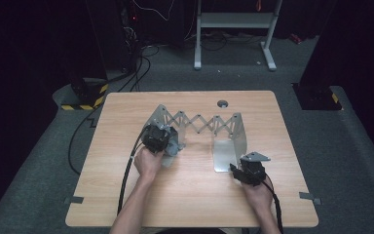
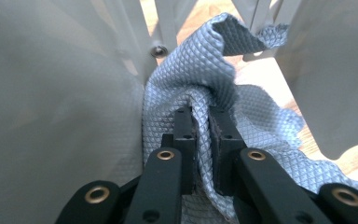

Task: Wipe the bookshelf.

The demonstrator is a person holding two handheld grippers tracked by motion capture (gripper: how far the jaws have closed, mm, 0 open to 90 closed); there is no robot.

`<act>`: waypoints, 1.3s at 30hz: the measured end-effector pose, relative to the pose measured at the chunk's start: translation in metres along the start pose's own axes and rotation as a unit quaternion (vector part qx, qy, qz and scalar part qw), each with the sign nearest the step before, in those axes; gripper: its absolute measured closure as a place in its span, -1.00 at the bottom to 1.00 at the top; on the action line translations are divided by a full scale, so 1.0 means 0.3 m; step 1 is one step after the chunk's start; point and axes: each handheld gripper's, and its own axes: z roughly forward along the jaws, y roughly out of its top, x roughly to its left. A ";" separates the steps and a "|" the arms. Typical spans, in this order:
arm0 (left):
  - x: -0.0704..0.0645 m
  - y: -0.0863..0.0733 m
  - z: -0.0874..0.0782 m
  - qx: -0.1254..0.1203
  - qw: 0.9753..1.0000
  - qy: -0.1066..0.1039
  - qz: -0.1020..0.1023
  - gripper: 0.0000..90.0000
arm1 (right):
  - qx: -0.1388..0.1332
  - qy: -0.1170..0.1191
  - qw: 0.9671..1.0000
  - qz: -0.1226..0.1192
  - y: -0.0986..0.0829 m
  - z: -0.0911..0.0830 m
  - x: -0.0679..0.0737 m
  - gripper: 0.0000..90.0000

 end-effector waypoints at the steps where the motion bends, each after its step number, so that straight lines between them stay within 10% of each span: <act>1: -0.001 -0.005 0.009 0.005 1.000 0.000 -0.002 0.85 | 0.000 0.000 1.000 0.000 0.000 0.000 0.000 0.10; 11: 0.002 -0.005 0.044 0.033 0.999 0.007 0.007 0.84 | 0.000 0.000 1.000 0.000 0.000 0.000 0.000 0.10; 39: -0.041 0.257 -0.157 -0.098 0.995 0.004 -0.013 0.86 | 0.000 0.000 1.000 0.000 0.000 0.000 -0.001 0.10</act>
